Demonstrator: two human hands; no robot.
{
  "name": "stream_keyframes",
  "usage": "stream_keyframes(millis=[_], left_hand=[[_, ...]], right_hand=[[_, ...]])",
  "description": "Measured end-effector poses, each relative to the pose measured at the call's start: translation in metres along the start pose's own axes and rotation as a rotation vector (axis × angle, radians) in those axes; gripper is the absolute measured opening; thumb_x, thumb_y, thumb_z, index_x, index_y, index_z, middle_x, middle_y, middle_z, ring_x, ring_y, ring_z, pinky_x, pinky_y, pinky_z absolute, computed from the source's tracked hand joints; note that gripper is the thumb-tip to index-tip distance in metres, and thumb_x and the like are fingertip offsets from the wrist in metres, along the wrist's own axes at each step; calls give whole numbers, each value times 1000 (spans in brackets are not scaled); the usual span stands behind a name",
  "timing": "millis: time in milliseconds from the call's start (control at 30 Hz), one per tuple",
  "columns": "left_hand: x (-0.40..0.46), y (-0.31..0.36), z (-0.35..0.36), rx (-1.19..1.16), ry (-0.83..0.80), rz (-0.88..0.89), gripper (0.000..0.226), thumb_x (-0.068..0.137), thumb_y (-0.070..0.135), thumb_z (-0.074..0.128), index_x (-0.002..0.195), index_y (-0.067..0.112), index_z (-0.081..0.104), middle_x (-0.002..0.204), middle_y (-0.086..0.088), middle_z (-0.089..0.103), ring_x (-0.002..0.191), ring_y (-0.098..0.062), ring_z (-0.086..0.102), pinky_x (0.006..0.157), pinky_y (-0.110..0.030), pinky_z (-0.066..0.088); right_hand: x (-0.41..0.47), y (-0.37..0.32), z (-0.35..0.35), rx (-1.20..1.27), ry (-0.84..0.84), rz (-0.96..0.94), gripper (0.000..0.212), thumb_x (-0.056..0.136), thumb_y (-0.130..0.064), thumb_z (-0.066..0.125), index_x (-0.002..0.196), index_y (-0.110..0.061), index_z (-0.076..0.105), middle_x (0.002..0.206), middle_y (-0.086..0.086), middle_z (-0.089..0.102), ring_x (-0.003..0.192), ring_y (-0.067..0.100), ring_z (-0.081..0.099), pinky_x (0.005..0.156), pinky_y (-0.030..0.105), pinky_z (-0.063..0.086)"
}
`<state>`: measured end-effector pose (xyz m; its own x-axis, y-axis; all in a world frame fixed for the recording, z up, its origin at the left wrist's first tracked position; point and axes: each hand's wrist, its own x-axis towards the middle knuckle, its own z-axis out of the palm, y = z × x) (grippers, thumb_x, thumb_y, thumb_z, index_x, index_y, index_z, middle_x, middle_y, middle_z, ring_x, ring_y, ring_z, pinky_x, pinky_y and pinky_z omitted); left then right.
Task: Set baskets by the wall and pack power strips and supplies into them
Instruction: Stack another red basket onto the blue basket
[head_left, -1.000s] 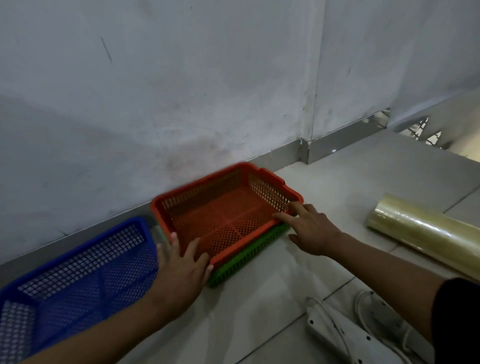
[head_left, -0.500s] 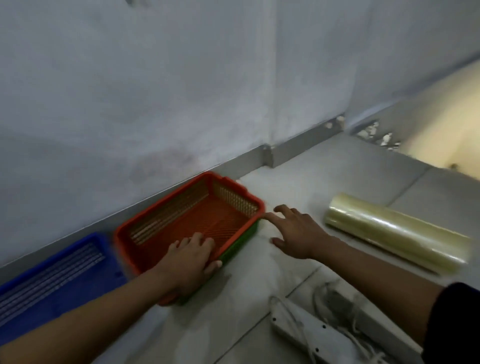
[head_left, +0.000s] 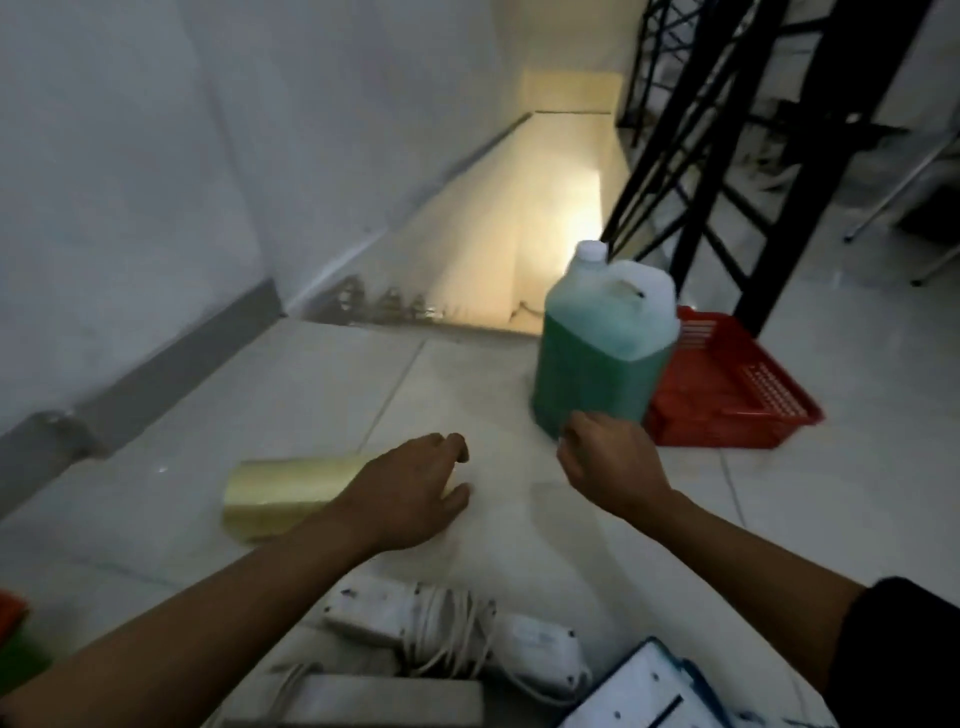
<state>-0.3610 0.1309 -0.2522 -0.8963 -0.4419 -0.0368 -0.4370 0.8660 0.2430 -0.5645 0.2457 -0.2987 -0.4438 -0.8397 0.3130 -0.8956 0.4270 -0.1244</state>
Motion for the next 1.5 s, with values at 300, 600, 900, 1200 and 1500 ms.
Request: stream_keyframes(millis=[300, 600, 900, 1200, 1500], left_hand=[[129, 101, 53, 58, -138, 204, 38, 94, 36, 44, 124, 12, 43, 128, -9, 53, 116, -27, 51, 94, -41, 47], [165, 116, 91, -17, -257, 183, 38, 94, 36, 45, 128, 19, 44, 132, -4, 53, 118, -21, 50, 98, -36, 45], [159, 120, 97, -30, -272, 201, 38, 95, 34, 47, 129, 18, 43, 132, -4, 53, 117, -20, 52, 96, -31, 46], [162, 169, 130, 25, -62, 430, 66, 91, 11, 49, 149, 22, 18, 158, -4, 20, 144, -23, 22, 114, -40, 26], [141, 194, 147, 241, 47, 760, 10, 74, 29, 61, 74, 22, 70, 73, 2, 73, 72, -19, 70, 86, -36, 52]], right_hand=[[13, 158, 43, -51, -228, 342, 43, 80, -19, 60, 119, -6, 48, 124, 17, 55, 109, 36, 54, 87, 44, 46], [36, 173, 55, -388, -454, 447, 68, 85, -70, 33, 118, -14, 51, 114, 8, 63, 112, 32, 56, 106, 54, 24], [1, 173, 69, -112, -375, 566, 38, 89, -13, 50, 126, -2, 45, 117, 17, 61, 103, 33, 62, 82, 40, 51], [-104, 154, 34, 53, -262, 645, 24, 84, -13, 50, 107, -13, 59, 105, 13, 66, 93, 31, 64, 77, 36, 49], [-190, 130, -18, -147, -109, 604, 27, 62, -8, 78, 86, -21, 71, 74, 0, 73, 61, 22, 67, 63, 32, 51]])
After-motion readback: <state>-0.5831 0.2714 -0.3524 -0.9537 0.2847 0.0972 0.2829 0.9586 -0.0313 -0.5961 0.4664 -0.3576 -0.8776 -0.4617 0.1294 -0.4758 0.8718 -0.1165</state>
